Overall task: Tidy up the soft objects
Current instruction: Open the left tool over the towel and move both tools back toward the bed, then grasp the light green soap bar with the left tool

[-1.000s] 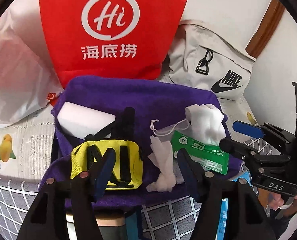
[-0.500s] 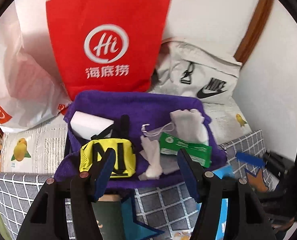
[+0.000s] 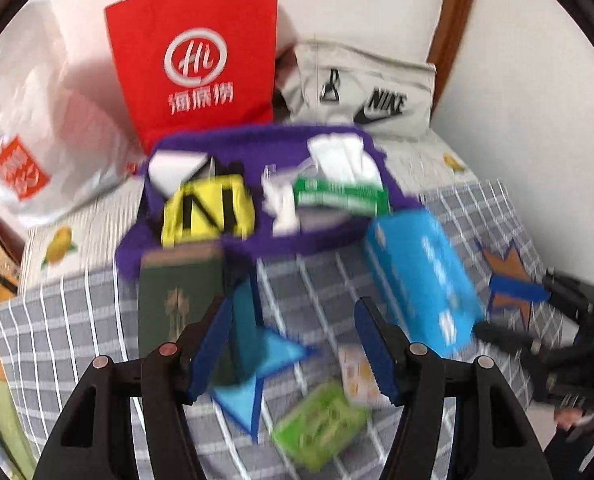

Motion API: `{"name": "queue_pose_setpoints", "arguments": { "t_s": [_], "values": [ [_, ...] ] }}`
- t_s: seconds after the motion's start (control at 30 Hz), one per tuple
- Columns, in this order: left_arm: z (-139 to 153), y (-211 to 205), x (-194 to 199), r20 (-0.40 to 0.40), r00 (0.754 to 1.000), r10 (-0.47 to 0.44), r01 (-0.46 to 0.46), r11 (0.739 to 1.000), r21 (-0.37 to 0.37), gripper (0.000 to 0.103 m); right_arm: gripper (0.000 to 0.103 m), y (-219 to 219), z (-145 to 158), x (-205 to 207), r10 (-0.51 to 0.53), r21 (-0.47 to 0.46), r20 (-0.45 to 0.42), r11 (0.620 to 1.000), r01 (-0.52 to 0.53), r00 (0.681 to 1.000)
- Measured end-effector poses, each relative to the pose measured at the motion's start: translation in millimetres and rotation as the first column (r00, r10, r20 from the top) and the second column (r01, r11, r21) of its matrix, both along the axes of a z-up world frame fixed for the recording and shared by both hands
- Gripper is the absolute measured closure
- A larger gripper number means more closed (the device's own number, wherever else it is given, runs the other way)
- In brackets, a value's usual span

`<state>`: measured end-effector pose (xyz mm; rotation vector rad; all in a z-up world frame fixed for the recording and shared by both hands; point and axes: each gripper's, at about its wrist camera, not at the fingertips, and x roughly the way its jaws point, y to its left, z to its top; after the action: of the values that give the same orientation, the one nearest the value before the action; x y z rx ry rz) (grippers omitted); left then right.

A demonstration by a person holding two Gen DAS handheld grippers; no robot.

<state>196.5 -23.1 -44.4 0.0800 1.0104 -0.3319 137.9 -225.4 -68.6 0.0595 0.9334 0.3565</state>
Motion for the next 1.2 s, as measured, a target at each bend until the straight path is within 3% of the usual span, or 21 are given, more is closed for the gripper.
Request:
{"name": "queue_pose_setpoints", "arguments": {
  "t_s": [0.2,0.37,0.57,0.73,0.87,1.2],
  "values": [
    [-34,12,-49,-0.056,0.998,-0.011,0.009,0.999,-0.039,0.041,0.045,-1,-11,-36,-0.019,0.045,-0.004,0.999,0.019,1.000],
    [-61,10,-71,-0.068,0.997,-0.027,0.025,0.999,-0.025,0.041,0.045,-1,-18,-60,-0.018,0.058,-0.014,0.998,0.019,1.000],
    [-74,2,-75,-0.027,0.994,-0.108,0.107,0.994,-0.033,0.038,0.045,-9,-35,-77,-0.038,0.080,-0.055,0.996,0.042,0.998],
    [-76,-15,-76,0.022,0.977,-0.211,0.210,0.977,0.031,0.032,0.045,-16,-44,-81,-0.067,0.095,-0.082,0.993,0.075,0.994],
    [-86,-22,-73,0.007,0.970,-0.245,0.244,0.968,0.055,0.031,0.045,-17,-48,-81,-0.075,0.095,-0.092,0.992,0.084,0.993],
    [-102,-20,-64,-0.001,0.976,-0.216,0.215,0.973,0.087,0.028,0.045,-3,-61,-72,-0.057,0.082,-0.117,0.994,0.067,0.992]
  ]
}}
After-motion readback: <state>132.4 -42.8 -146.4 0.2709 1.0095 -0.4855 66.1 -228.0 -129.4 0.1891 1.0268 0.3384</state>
